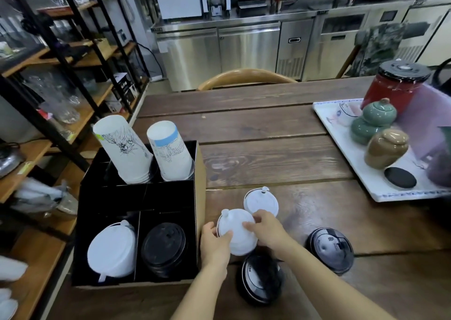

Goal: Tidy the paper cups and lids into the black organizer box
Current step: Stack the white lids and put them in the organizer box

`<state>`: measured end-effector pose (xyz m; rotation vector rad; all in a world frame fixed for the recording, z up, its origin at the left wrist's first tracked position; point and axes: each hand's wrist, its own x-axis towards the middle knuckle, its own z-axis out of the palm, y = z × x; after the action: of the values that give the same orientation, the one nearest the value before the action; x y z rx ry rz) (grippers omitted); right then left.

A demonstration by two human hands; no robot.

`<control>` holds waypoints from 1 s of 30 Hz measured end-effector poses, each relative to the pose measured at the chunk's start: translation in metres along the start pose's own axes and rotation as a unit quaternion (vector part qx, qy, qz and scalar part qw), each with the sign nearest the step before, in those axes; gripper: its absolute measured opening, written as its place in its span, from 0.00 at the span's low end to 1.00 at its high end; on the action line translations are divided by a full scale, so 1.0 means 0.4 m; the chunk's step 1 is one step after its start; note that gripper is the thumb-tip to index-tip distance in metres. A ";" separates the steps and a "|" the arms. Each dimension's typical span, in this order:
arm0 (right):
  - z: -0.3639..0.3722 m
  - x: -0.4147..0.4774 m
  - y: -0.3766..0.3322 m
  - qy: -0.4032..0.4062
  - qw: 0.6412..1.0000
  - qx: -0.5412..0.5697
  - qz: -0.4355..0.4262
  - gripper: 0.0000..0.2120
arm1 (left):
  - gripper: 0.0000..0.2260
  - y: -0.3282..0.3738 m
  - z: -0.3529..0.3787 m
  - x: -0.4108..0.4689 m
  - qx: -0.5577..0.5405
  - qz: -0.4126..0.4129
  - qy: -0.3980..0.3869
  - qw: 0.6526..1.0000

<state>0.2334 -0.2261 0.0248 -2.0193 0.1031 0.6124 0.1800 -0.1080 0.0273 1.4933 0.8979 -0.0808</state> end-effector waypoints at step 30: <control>-0.054 0.019 0.032 -0.069 0.975 0.209 0.018 0.15 | 0.22 0.056 0.021 -0.003 -0.080 -0.107 -0.083 0.987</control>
<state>0.2439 -0.2494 0.0195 -1.5677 0.1701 0.6888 0.1955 -0.1128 0.0447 1.2182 0.9055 -0.2808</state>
